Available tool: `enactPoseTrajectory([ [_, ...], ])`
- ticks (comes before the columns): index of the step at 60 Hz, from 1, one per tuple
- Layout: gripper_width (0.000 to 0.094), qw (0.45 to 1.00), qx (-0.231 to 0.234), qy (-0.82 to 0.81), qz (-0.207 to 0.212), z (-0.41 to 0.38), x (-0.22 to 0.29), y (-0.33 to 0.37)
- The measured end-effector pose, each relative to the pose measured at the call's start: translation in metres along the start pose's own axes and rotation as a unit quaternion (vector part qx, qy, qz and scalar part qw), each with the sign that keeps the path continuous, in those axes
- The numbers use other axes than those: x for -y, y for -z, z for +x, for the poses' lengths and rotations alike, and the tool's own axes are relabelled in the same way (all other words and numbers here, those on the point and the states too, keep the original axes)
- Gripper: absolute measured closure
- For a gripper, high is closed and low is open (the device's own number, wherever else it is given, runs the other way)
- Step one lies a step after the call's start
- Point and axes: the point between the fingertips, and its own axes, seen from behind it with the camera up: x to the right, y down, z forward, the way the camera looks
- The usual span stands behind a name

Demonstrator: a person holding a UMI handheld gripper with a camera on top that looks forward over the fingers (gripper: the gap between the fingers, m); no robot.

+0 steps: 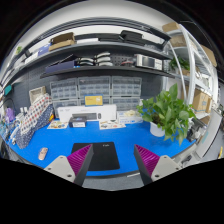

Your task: Arrange mouse

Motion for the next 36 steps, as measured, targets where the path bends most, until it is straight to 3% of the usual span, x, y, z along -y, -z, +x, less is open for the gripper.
enactPoseTrajectory([
  [6,0.0124,1.000,0.007,0.007,0.000,-0.011,-0.014,0.002],
  [16,0.0122,0.998,0.030,0.023,-0.041,-0.061,-0.087,-0.003],
  [27,0.0126,0.991,0.087,0.033,-0.101,-0.161,-0.172,-0.009],
  [36,0.0127,0.981,0.139,0.028,-0.132,-0.262,-0.207,-0.020],
])
